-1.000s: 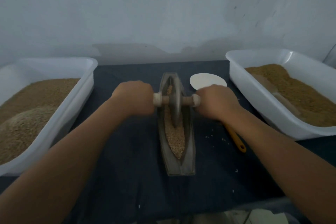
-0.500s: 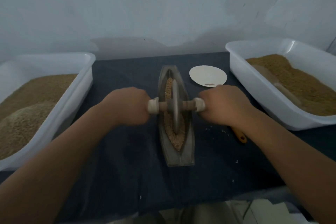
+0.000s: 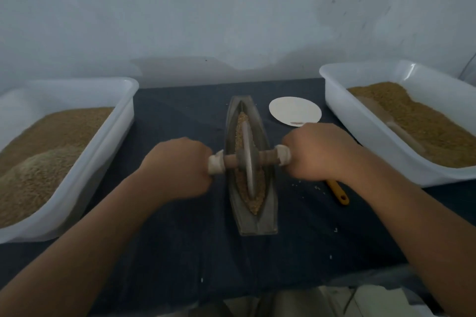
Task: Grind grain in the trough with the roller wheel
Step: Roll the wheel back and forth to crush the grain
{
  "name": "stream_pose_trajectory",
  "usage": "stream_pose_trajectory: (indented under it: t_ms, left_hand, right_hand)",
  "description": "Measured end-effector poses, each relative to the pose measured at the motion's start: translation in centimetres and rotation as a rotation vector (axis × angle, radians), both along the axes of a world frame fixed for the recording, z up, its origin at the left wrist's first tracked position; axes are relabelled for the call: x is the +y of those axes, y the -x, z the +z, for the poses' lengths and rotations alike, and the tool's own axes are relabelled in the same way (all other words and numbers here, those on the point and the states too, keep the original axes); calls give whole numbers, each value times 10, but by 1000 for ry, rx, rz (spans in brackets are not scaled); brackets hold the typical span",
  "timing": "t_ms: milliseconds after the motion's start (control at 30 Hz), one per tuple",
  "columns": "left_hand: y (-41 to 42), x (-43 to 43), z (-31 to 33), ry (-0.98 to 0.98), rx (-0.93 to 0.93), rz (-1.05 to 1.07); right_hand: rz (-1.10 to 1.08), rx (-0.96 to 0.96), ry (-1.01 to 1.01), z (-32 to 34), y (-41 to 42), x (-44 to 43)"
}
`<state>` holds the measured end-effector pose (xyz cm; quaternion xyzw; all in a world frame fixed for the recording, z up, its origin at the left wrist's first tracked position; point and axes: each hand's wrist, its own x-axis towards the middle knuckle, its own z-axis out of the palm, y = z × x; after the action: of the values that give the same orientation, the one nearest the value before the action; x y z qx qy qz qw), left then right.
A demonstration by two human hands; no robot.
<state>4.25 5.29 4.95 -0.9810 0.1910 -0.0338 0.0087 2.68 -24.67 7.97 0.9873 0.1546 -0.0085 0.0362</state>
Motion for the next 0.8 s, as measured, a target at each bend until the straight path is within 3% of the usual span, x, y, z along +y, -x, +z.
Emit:
stream_pose_trajectory:
  t_ms: [100, 300, 500, 633, 733, 800]
  left_hand:
    - [-3, 0, 0, -8, 53, 7]
    - [-84, -28, 21, -3, -30, 188]
    - [-47, -15, 8, 13, 81, 111]
    - [5, 7, -4, -8, -44, -26]
    - [-8, -1, -1, -38, -70, -4]
    - [-37, -15, 8, -42, -57, 57]
  right_hand:
    - [-5, 21, 4, -3, -5, -1]
    - [-148, -276, 58, -1, -88, 24]
    - [-59, -182, -20, 0, -51, 16]
    - [36, -126, -25, -9, 7, -5]
    - [1, -93, -8, -14, -10, -3]
    - [-53, -183, -12, -19, -41, 6]
